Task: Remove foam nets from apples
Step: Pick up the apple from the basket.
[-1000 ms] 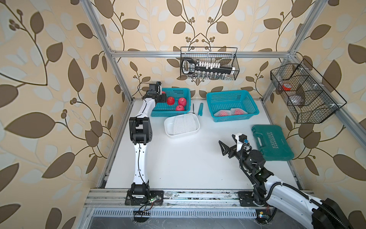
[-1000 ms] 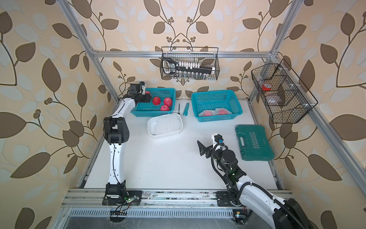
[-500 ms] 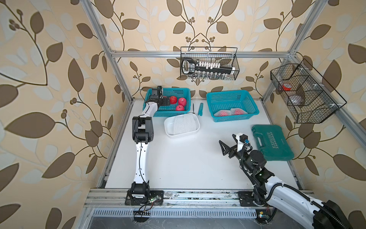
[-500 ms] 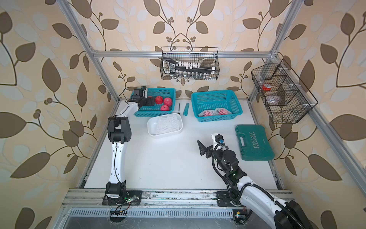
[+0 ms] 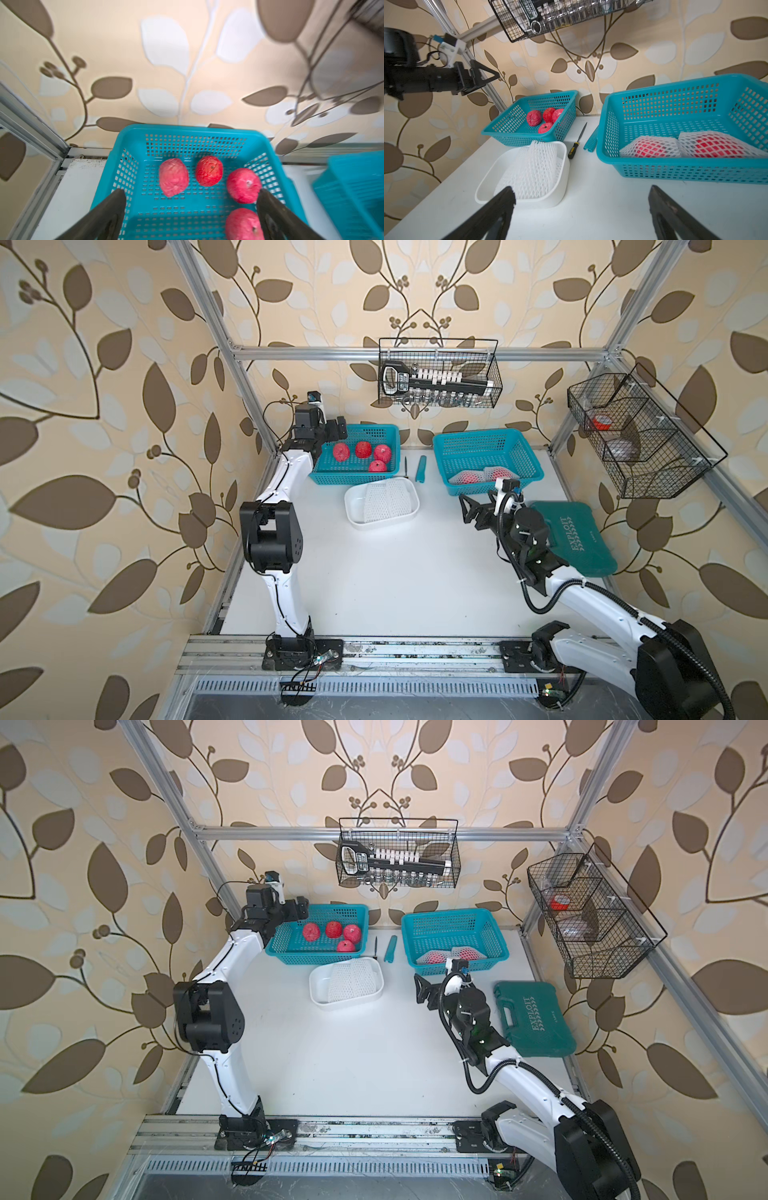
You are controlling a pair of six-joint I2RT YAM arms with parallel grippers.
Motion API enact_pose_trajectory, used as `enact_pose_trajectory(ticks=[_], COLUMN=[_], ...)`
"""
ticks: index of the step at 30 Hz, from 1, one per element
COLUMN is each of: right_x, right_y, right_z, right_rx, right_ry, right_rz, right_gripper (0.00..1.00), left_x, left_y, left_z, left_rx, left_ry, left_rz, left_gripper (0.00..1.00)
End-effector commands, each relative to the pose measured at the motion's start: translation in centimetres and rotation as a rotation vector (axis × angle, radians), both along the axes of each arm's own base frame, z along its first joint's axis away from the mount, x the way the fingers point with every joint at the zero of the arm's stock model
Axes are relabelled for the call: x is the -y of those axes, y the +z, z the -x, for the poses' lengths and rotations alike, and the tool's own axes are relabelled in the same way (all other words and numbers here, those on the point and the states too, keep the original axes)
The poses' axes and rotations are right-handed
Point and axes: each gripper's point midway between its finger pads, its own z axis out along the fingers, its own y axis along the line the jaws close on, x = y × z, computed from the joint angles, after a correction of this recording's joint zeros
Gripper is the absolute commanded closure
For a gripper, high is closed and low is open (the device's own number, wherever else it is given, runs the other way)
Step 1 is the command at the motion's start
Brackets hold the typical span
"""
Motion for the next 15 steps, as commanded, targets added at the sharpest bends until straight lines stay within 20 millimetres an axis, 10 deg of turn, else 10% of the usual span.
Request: enact_pose_trajectory(ticks=[1, 7, 15], right_x=[1.6, 5.4, 9.6], right_y=[1.3, 2.7, -0.8], right_z=[-2.5, -8.7, -15.5], right_rx=[-0.048, -0.19, -0.484], right_ry=[-0.038, -0.066, -0.124], right_rz=[-0.085, -0.133, 0.02], right_gripper=[0.0, 0.01, 0.04], left_x=[3.2, 11.7, 22.7], left_y=[3.8, 4.6, -1.3], left_z=[3.7, 11.5, 20.5], left_rx=[0.101, 0.145, 0.06], left_ry=[-0.099, -0.252, -0.485], left_rz=[0.158, 0.127, 0.053], left_gripper=[0.01, 0.01, 0.01])
